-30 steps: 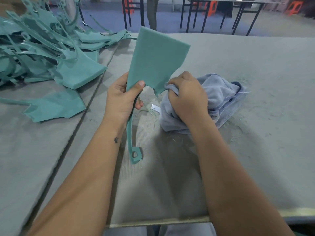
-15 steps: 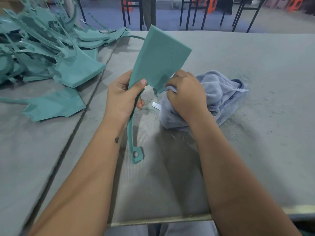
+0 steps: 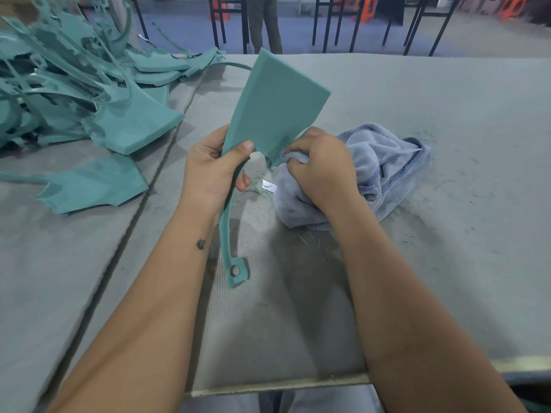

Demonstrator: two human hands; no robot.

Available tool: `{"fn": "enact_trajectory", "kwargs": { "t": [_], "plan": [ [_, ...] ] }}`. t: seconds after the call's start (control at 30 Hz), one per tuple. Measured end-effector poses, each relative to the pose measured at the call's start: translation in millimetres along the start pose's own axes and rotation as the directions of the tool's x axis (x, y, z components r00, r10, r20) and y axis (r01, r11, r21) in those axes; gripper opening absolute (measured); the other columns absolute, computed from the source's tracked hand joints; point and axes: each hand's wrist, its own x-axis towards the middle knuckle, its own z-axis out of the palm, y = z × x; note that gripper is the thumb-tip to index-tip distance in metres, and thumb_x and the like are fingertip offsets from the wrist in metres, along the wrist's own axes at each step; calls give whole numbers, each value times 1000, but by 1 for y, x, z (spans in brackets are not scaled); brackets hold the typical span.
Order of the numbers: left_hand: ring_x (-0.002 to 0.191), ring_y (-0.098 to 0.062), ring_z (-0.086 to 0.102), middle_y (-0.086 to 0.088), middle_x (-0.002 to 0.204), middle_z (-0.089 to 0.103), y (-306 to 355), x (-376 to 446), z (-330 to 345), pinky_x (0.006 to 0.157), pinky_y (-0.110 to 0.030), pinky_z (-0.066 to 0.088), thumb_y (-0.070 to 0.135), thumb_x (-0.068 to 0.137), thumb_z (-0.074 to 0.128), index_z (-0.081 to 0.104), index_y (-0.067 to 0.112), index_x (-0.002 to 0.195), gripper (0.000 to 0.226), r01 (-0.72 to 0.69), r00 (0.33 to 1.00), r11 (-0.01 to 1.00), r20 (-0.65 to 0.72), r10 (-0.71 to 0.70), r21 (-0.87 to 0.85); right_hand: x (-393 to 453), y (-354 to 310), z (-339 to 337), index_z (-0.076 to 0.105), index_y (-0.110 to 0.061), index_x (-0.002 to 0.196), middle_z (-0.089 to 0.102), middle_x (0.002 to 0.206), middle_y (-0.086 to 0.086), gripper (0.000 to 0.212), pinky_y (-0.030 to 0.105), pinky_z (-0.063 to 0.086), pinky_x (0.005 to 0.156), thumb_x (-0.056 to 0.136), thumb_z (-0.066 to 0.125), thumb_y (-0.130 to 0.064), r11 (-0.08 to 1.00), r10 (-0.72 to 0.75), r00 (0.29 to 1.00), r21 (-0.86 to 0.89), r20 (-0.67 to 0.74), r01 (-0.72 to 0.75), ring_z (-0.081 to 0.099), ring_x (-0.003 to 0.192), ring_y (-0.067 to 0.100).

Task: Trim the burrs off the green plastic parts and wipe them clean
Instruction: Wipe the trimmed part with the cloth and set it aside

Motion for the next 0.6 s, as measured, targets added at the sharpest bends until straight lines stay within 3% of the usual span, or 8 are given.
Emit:
{"fn": "enact_trajectory", "kwargs": {
  "t": [0.17,0.23,0.33,0.47,0.6],
  "plan": [
    [37,-11,40,-1,71,65,2,0,0,39,-20,40,-2,90,60,70,17,99,23,10,1000,1000,-11,-10,-22,-5,-9,1,77,-18,89,66,100,0,24,35,42,79,85,55,-9,987,-162,986,-2,32,162,54,98,23],
    [37,-11,41,3,71,67,2,1,0,40,-20,41,-1,90,60,70,17,101,23,30,999,999,-23,-30,-13,-4,-7,0,77,-20,90,66,101,-1,26,34,42,81,85,55,-8,986,-164,985,18,58,163,55,98,23],
    [37,-8,41,4,73,68,2,4,-5,40,-19,42,1,91,59,69,20,97,23,115,992,992,-49,-118,-53,-3,0,0,77,-19,96,65,105,0,27,27,41,82,86,54,-9,997,-43,999,72,23,41,57,99,20],
    [33,-3,32,3,83,65,4,9,-17,38,-16,38,-1,95,50,61,16,99,21,271,961,949,-6,-275,-160,-1,7,-4,74,-19,98,66,102,1,22,24,43,80,88,55,-16,963,216,964,199,-155,-184,60,93,16],
    [32,-2,30,1,92,65,5,8,-22,38,-15,37,-2,96,46,60,17,103,24,311,949,945,90,-302,-105,-4,9,-10,71,-16,98,66,100,3,17,15,43,79,85,59,-14,912,313,880,372,-357,-173,59,89,12]
  ]
}}
